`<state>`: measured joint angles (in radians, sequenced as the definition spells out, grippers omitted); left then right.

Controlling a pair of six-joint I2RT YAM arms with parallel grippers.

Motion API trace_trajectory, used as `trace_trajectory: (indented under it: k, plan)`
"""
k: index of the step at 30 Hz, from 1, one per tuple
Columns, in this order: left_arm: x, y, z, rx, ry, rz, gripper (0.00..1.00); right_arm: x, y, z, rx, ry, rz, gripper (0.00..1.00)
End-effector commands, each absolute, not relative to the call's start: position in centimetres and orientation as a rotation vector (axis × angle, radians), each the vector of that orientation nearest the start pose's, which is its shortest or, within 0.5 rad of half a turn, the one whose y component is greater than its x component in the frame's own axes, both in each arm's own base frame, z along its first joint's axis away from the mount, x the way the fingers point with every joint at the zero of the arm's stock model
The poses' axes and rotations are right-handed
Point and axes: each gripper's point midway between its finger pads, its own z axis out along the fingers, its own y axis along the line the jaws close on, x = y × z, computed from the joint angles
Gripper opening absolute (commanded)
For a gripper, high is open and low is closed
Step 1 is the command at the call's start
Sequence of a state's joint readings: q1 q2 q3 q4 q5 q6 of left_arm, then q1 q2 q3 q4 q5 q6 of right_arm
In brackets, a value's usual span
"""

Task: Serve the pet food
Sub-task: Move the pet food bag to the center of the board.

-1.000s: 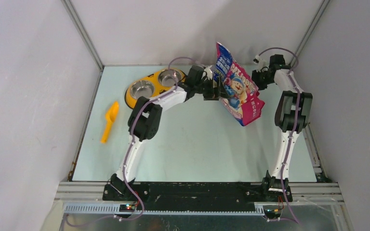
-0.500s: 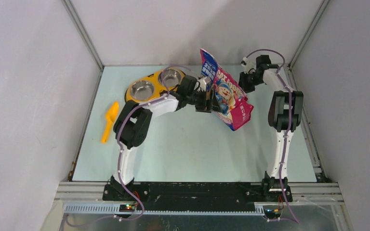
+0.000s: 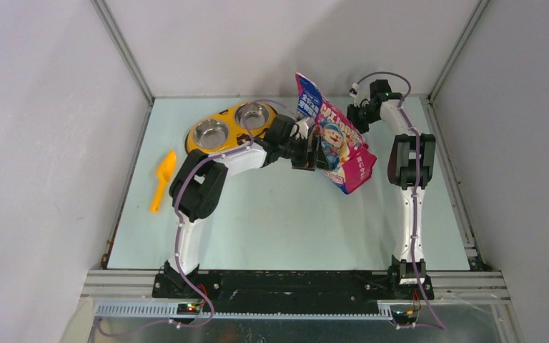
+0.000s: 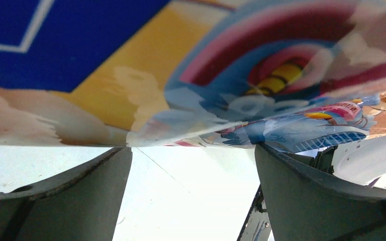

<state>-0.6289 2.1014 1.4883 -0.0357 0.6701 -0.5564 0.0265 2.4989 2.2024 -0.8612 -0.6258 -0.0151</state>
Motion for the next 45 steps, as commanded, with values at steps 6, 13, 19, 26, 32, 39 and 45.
trace_trajectory:
  k: [6,13,19,26,32,39,45]
  plan:
    - [34.5,-42.4,12.4,0.563,2.292,-1.393,1.0,47.8,19.7,5.9,-0.546,2.574,1.176,0.11]
    - [33.7,-42.8,12.6,0.591,2.305,-1.403,1.0,45.1,20.3,5.7,-0.616,2.599,1.242,0.1]
    - [33.0,-41.2,13.9,0.663,2.299,-1.362,1.0,42.3,19.4,4.7,-0.549,2.682,1.205,0.1]
    - [33.4,-37.8,15.3,0.617,2.278,-1.344,1.0,40.5,19.0,5.2,-0.445,2.701,1.173,0.11]
    - [31.7,-34.8,15.3,0.693,2.294,-1.295,1.0,39.1,18.6,4.5,-0.367,2.736,1.125,0.11]
    - [31.2,-30.9,15.8,0.682,2.303,-1.222,1.0,38.8,17.3,5.4,-0.228,2.734,1.032,0.12]
    - [31.8,-25.8,18.2,0.753,2.3,-0.979,1.0,40.1,14.0,8.3,-0.194,2.675,0.841,0.25]
